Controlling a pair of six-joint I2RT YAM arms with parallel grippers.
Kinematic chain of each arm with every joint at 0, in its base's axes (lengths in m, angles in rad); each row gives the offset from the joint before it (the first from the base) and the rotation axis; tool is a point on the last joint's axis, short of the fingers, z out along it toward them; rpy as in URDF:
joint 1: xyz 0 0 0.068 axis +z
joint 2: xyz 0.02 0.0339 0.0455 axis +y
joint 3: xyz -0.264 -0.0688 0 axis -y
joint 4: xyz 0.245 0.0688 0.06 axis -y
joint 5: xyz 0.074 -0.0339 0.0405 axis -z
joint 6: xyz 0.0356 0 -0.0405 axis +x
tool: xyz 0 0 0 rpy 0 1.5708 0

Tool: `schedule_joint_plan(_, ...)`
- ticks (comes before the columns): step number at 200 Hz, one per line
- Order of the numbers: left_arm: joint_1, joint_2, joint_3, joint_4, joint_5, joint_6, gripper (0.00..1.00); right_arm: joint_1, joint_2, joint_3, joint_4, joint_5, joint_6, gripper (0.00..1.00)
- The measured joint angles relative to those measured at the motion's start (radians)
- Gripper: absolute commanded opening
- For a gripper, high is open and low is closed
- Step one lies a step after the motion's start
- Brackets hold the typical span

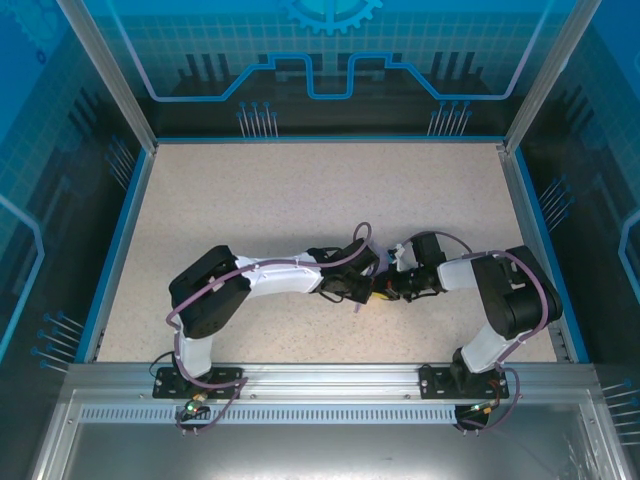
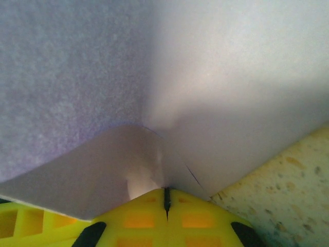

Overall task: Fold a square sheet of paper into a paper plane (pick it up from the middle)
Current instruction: Fold the wing for the fifth time at the center of the table.

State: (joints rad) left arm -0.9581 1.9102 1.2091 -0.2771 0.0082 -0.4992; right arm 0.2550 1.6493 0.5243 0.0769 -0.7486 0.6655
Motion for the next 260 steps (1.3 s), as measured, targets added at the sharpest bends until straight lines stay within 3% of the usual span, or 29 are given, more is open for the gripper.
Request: schedule_joint_plan(260, 0.016, 0.02, -0.043, 0.049, 0.006, 0.008, 0.02, -0.028, -0.125, -0.007, -0.088, 0.015, -0.034, 0.0)
